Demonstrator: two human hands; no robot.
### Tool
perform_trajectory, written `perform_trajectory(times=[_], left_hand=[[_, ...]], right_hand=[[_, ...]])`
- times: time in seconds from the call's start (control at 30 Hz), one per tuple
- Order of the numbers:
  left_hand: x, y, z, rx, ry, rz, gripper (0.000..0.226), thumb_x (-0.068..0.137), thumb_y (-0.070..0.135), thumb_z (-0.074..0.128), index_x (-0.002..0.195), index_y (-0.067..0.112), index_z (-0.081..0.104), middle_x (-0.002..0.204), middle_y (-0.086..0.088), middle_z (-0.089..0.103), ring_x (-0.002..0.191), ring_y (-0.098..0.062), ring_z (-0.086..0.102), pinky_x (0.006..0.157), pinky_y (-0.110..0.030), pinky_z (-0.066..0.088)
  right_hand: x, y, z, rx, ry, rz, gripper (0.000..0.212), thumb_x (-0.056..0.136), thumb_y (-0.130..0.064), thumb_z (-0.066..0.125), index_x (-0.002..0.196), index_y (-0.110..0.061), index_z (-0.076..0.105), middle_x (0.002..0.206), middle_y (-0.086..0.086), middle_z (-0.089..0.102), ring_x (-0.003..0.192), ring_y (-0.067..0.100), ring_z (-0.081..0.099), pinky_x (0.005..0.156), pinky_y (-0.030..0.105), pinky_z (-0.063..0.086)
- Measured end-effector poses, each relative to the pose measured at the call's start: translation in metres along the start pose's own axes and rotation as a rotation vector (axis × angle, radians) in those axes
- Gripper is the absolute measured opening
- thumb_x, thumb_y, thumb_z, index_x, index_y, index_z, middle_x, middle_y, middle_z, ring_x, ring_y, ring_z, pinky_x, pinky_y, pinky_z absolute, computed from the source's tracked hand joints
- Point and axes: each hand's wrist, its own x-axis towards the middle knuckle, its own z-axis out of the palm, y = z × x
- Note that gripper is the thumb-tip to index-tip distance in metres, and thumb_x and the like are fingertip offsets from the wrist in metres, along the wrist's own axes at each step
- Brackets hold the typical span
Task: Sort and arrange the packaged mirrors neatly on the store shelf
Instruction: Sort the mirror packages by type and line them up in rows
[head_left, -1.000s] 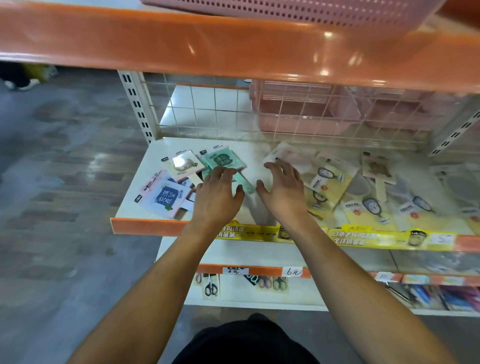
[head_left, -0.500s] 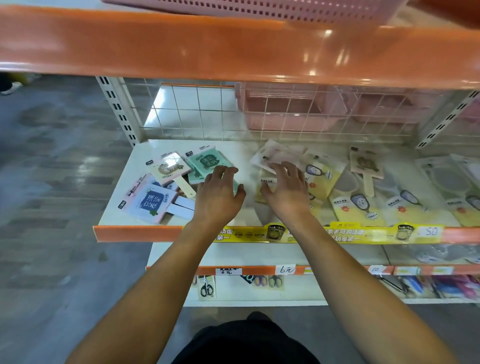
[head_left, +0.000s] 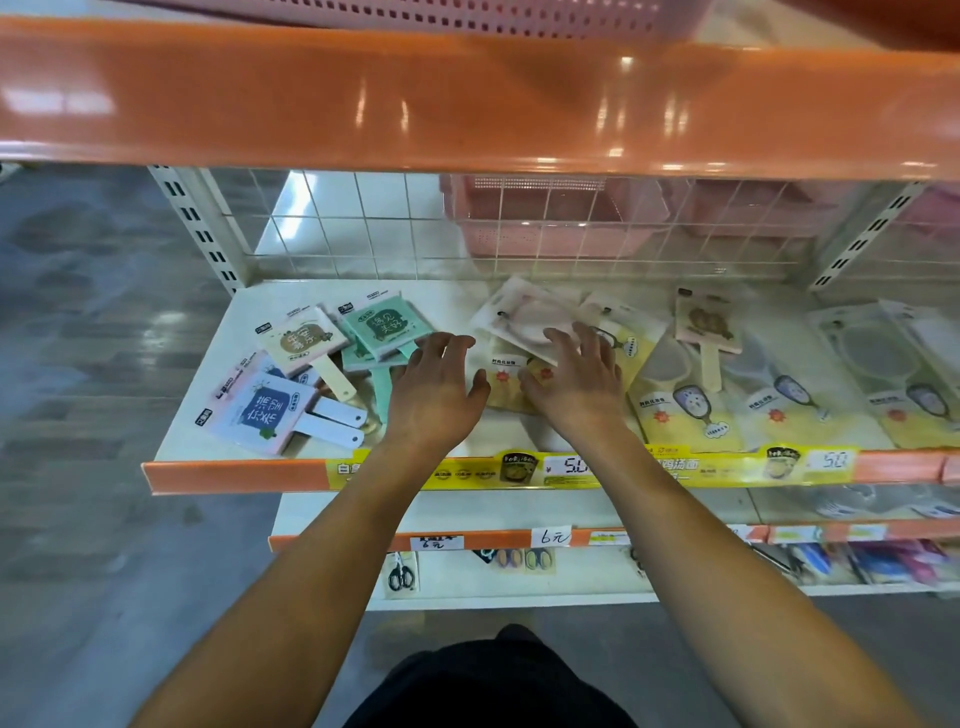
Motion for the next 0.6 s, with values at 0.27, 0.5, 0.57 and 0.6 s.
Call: perform_trajectory(times=[0.27, 0.5, 0.57, 0.6], left_hand=[[-0.001, 0.01, 0.005, 0.013, -0.007, -0.037, 0.042, 0.091, 0.034, 0.053, 0.13, 0.016, 0.051, 0.131, -0.007, 0.05, 0.114, -0.032, 0.054, 0.089, -0.046, 0.043], [-0.002, 0.017, 0.007, 0.017, -0.009, -0.058, 0.043, 0.092, 0.034, 0.053, 0.131, 0.016, 0.05, 0.131, -0.007, 0.05, 0.116, -0.03, 0.053, 0.091, -0.045, 0.041], [-0.002, 0.019, 0.008, 0.028, -0.01, -0.066, 0.043, 0.092, 0.034, 0.052, 0.132, 0.017, 0.05, 0.132, -0.006, 0.049, 0.117, -0.03, 0.053, 0.09, -0.044, 0.04], [-0.002, 0.02, 0.008, 0.031, -0.008, -0.068, 0.043, 0.093, 0.035, 0.052, 0.132, 0.017, 0.049, 0.132, -0.006, 0.049, 0.117, -0.029, 0.053, 0.09, -0.043, 0.04]], right_hand=[[0.011, 0.02, -0.005, -0.052, -0.124, -0.014, 0.078, 0.083, -0.062, 0.058, 0.149, -0.033, 0.028, 0.161, 0.006, 0.011, 0.148, 0.036, 0.0, 0.119, 0.051, 0.012], [0.019, 0.03, -0.005, -0.098, -0.181, -0.069, 0.084, 0.082, -0.068, 0.055, 0.152, -0.036, 0.021, 0.164, 0.006, -0.002, 0.148, 0.037, -0.007, 0.12, 0.053, 0.006], [0.021, 0.032, -0.004, -0.115, -0.186, -0.094, 0.082, 0.083, -0.067, 0.054, 0.152, -0.037, 0.021, 0.164, 0.006, -0.002, 0.149, 0.037, -0.006, 0.12, 0.052, 0.005], [0.023, 0.033, -0.004, -0.116, -0.199, -0.096, 0.082, 0.082, -0.068, 0.053, 0.152, -0.037, 0.021, 0.163, 0.006, 0.0, 0.149, 0.037, -0.005, 0.12, 0.052, 0.005]])
